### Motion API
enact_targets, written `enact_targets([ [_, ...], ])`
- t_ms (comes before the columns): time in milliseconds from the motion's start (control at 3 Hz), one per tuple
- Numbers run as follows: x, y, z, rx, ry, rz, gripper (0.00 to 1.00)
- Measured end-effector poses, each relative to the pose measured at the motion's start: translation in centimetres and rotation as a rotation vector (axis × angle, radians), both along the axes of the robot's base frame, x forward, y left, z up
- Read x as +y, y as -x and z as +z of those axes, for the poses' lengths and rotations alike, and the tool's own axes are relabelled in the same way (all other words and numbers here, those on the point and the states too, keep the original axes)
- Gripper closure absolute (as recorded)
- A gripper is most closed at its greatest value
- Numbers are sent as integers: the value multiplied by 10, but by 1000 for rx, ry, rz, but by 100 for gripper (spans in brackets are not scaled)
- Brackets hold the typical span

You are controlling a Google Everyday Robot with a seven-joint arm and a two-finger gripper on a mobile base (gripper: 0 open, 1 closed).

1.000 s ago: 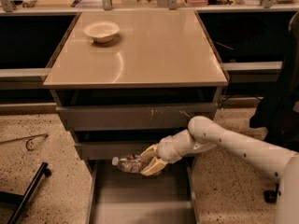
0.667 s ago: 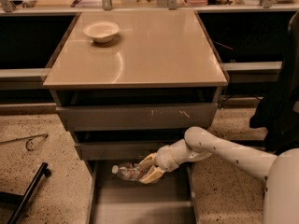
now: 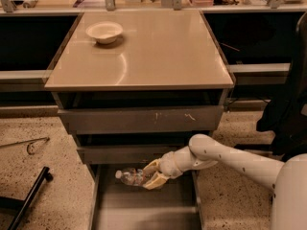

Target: Place water bottle into bottom drawer

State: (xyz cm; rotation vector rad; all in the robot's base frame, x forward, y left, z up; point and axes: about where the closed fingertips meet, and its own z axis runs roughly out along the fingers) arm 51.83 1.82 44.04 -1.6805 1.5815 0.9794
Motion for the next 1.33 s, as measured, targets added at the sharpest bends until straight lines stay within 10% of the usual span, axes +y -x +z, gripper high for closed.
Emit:
enact_targets([
  [1000, -44, -30, -167, -214, -6, -404, 100],
  [1333, -41, -30, -173, -207, -9, -402, 100],
])
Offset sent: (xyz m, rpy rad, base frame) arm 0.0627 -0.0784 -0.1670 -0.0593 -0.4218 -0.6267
